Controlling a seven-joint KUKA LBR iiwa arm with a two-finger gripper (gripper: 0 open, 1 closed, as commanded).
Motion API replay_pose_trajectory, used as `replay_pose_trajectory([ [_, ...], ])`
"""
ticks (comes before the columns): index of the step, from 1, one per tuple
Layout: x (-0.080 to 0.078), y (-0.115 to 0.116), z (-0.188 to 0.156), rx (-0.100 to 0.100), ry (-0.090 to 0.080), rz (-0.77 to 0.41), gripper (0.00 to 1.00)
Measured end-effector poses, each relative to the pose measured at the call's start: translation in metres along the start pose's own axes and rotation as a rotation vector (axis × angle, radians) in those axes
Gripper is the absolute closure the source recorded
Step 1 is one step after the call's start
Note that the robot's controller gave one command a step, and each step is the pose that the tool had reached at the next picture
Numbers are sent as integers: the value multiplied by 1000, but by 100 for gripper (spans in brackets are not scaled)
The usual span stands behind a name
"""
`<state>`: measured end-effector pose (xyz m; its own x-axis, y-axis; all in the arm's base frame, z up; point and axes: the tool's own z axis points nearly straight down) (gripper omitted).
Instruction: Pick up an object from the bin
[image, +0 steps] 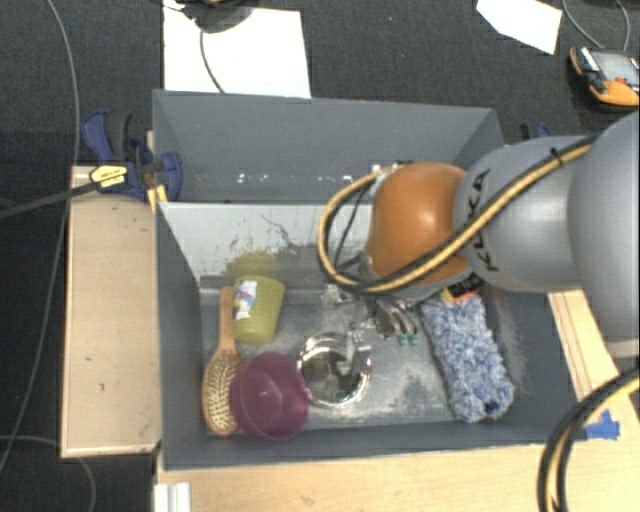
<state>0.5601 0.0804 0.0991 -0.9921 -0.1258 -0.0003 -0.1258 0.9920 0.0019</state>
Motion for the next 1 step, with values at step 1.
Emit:
replay_pose_trajectory([
  [1,7,7,29,-2,-23,-29,0],
])
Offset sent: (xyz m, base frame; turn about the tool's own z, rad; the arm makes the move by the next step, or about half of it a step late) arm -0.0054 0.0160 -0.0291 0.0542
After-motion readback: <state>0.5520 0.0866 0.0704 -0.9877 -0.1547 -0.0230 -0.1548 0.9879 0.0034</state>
